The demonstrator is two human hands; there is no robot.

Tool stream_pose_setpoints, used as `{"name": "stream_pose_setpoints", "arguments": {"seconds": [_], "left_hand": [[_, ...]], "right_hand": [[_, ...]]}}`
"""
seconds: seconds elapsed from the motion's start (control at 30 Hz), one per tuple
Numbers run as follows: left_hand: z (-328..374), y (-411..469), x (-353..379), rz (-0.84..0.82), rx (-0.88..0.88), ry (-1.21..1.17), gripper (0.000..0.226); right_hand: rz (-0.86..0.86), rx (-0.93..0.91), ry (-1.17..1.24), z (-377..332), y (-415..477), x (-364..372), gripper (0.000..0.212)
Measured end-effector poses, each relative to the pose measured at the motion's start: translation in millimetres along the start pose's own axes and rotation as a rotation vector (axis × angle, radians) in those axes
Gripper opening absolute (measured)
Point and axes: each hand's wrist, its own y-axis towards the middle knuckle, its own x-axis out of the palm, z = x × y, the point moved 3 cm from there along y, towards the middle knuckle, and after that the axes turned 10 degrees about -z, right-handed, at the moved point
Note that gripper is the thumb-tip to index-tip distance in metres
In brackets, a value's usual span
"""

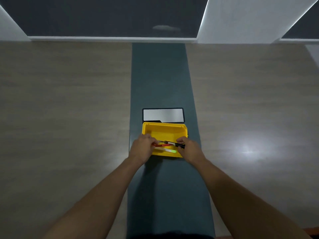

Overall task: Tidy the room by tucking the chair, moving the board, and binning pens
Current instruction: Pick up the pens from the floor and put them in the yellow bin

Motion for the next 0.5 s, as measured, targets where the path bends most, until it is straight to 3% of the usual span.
{"name": "stream_pose_setpoints", "arguments": {"seconds": [0.5], "left_hand": [[-5.1,-27.0,0.7,0.049,0.040,-0.135,0.038]], "right_hand": [[0.072,-0.102,-0.008,-10.5,-18.5,-6.6,0.040]]}}
